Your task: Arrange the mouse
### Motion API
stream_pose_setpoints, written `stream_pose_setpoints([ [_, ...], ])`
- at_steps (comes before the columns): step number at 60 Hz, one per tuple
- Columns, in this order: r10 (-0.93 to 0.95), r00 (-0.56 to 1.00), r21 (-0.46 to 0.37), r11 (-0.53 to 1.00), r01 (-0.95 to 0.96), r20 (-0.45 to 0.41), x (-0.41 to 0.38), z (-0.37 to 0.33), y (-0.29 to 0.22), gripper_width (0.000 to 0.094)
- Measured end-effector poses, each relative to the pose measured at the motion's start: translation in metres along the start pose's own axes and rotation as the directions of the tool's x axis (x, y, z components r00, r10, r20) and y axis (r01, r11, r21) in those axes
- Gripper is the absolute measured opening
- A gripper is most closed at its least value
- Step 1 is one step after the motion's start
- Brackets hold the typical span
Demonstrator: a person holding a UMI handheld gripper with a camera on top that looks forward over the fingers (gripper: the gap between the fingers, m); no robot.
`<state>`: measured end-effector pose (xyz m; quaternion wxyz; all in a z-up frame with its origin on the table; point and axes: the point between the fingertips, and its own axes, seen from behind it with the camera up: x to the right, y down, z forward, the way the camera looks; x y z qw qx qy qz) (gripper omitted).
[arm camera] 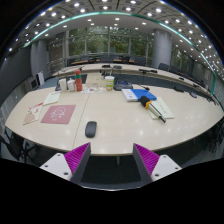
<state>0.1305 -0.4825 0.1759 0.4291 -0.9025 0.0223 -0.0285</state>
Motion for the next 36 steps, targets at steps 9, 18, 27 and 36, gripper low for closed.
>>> stream_pose_setpoints([
  [9,-0.002,1.0,-0.031,1.0,0.001,-0.011,-0.007,0.015,0.018,0.0851],
  [18,0.008,1.0,-0.063,0.998,-0.008,-0.007,-0.025,0.038,0.04,0.0857],
  [27,0.009,0.999,-0.067,0.998,-0.006,0.048,-0.075,0.085,0.054,0.0859],
  [36,0.018,1.0,-0.003,1.0,-0.018,0.025,-0.109,0.155,0.033,0.0858],
])
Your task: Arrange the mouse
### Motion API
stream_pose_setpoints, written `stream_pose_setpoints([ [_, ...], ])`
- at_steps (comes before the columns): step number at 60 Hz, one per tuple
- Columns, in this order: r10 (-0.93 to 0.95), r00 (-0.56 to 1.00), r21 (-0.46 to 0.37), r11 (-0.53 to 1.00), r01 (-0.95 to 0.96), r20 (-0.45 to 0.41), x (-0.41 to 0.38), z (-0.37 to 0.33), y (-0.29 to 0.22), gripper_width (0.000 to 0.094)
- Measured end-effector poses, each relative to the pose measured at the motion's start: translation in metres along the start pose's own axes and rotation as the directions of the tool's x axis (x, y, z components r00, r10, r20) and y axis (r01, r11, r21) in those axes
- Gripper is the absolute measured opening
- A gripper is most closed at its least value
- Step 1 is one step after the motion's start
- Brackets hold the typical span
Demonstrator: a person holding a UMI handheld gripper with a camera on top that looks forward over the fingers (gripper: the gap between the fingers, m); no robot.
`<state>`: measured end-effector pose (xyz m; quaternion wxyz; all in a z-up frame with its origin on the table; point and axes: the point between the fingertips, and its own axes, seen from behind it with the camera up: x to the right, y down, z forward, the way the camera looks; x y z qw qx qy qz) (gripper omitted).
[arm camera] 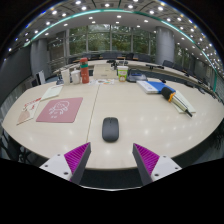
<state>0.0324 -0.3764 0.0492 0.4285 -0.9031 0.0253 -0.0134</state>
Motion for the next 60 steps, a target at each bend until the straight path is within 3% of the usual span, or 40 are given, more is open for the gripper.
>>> stream_pose_setpoints([
  [11,-0.007,0.999,0.061,0.998,0.009,-0.043,-0.007,0.091,-0.037,0.0809],
  [22,0.003,0.998,0.023,1.0,-0.002,-0.067,-0.001,0.142,-0.036,0.0603],
  [25,0.01,0.998,0.029,1.0,-0.008,-0.064,-0.001,0.144,-0.039,0.0483],
  [39,0.004,0.997,0.015,1.0,-0.003,-0.078,-0.002,0.146,-0.039,0.0357],
  [49,-0.061,0.985,0.044,0.997,0.069,-0.161,0.006,0.134,-0.065,0.0343],
  [60,-0.018,0.992,0.197,0.979,0.042,-0.122,-0.05,0.102,-0.173,0.034],
])
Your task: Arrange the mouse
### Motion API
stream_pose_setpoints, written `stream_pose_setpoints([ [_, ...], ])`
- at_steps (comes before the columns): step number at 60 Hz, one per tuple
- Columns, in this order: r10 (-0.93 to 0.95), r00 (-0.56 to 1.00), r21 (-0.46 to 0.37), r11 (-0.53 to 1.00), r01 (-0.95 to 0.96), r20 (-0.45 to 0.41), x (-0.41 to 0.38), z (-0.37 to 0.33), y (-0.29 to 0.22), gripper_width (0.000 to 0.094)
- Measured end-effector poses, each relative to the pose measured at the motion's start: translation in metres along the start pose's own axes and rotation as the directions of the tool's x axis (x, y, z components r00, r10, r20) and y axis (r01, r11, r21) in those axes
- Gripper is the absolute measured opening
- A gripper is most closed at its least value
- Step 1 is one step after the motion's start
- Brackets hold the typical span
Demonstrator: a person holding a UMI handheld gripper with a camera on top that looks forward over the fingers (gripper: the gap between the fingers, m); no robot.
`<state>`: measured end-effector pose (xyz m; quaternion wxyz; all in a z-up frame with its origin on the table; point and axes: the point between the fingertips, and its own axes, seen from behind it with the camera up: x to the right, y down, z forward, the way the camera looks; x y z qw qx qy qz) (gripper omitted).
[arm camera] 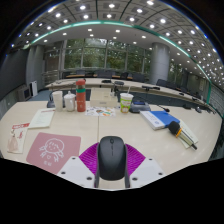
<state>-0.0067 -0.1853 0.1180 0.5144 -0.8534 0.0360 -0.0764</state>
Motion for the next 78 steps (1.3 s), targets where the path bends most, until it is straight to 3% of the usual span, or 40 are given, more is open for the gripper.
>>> stream_pose_setpoints([
  [7,0.017,0.997,0.066,0.998,-0.022,0.081,-0.066,0.003,-0.06,0.034],
  [14,0.016,0.986,0.052,0.998,-0.025,0.164,-0.145,0.024,-0.068,0.034],
  [25,0.022,0.971,-0.069,0.998,-0.006,0.236,-0.232,0.059,-0.012,0.0339],
  [34,0.007,0.977,-0.139,0.99,0.023,0.214,-0.254,0.087,0.037,0.0352],
  [42,0.015,0.98,-0.192,0.981,0.024,0.199,-0.256,0.102,0.066,0.0437],
  [46,0.013,0.978,-0.177,0.984,0.025,0.209,-0.254,0.099,0.061,0.05],
  [52,-0.013,0.974,-0.166,0.985,0.051,0.224,-0.251,0.08,0.049,0.0863],
  [55,-0.024,0.973,-0.149,0.987,0.059,0.228,-0.247,0.062,0.039,0.0833],
  [60,-0.039,0.974,-0.128,0.989,0.069,0.224,-0.236,0.022,0.019,0.0867],
  [78,-0.005,0.982,-0.092,0.996,0.023,0.188,-0.184,-0.162,-0.015,0.0855],
])
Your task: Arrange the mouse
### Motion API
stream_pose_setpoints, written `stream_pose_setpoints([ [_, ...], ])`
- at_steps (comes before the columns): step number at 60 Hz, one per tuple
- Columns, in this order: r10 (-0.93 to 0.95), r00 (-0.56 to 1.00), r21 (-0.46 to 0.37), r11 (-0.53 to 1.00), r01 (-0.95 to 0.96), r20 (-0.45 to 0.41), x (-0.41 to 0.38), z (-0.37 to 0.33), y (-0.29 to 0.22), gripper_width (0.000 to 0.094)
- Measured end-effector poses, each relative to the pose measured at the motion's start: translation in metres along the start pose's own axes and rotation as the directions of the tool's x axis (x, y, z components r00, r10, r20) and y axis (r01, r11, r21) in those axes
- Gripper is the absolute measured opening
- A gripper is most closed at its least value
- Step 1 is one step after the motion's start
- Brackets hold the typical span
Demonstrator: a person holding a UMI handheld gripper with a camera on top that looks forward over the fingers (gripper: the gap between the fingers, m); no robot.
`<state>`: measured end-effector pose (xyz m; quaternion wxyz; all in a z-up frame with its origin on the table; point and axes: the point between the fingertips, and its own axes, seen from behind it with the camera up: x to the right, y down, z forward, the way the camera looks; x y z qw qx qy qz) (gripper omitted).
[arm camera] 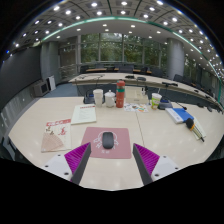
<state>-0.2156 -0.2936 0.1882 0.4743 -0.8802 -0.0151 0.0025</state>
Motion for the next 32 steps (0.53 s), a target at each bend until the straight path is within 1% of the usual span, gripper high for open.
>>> stream_pose_setpoints([
  [11,0.045,0.999,-0.016,0.999,-0.045,-0.013,0.007,-0.09,0.031,0.0857],
  [14,0.046,0.999,-0.009,0.999,-0.046,-0.024,0.011,-0.109,0.037,0.0857],
  [22,0.035,0.999,0.004,0.999,-0.035,-0.039,0.015,-0.141,0.052,0.0858],
  [32,0.033,0.999,0.033,0.999,-0.032,-0.036,0.015,-0.165,0.051,0.0858],
])
